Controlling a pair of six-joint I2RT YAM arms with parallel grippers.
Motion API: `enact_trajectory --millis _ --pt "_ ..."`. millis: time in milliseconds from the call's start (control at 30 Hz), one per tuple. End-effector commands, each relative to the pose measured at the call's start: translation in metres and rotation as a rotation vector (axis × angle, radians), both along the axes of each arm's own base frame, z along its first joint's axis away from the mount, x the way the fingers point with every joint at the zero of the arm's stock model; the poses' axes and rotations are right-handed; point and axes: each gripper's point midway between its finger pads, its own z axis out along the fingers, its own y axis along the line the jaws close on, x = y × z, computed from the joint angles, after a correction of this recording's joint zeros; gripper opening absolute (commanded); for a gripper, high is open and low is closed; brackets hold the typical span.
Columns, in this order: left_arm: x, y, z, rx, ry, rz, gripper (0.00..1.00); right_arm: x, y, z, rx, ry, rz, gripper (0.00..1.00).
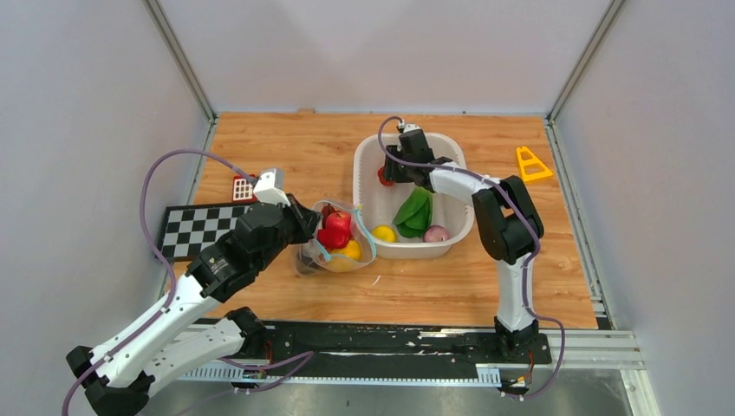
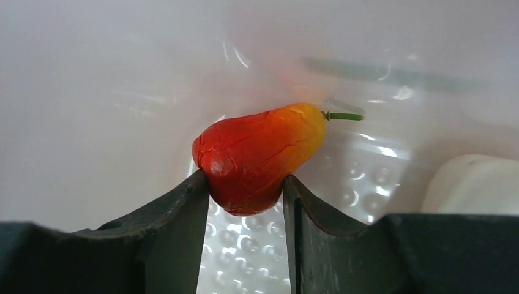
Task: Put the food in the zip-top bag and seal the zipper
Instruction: Pick up the fake fruit from the bin.
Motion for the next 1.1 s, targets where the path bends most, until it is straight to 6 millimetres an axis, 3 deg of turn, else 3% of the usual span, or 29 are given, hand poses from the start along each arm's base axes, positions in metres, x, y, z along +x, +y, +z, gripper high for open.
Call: enact_trajectory --millis 0,100,233,400,533,700,833,900,1000,1067 --pt "0.001 0.003 0.016 -0.048 -0.054 0.014 0.01 0.012 -0.067 -0.002 -0.273 -0.052 0.036 0.36" --pt "0.000 0.002 0.016 -0.051 -0.053 0.007 0.01 0.011 -0.100 -0.006 -0.328 -0.026 0.017 0.35" --pt "0.000 0.000 0.015 -0.052 -0.051 0.000 0.01 0.004 -0.105 -0.001 -0.324 -0.018 0.083 0.36" --pt "0.000 -0.001 0.016 -0.056 -0.054 -0.006 0.01 -0.021 -0.070 0.000 -0.242 0.024 0.333 0.43" --pt "-0.001 -0.001 0.016 -0.058 -0.055 -0.008 0.01 -0.028 -0.058 -0.001 -0.226 0.030 0.417 0.59" --pt "-0.001 -0.003 0.016 -0.062 -0.056 -0.013 0.01 -0.017 -0.066 -0.005 -0.279 0.085 0.346 0.68" --pt "-0.001 -0.004 0.015 -0.059 -0.054 -0.020 0.01 -0.014 -0.054 0.018 -0.195 0.036 0.331 0.73" --pt "0.000 -0.004 0.015 -0.059 -0.055 -0.020 0.01 -0.008 -0.051 0.030 -0.145 0.021 0.249 0.76" --pt "-0.001 -0.004 0.017 -0.059 -0.060 -0.022 0.01 0.005 -0.070 0.034 -0.149 0.055 0.027 0.82" --pt "-0.001 -0.003 0.017 -0.058 -0.062 -0.020 0.01 0.009 -0.066 0.040 -0.099 0.043 -0.006 0.82"
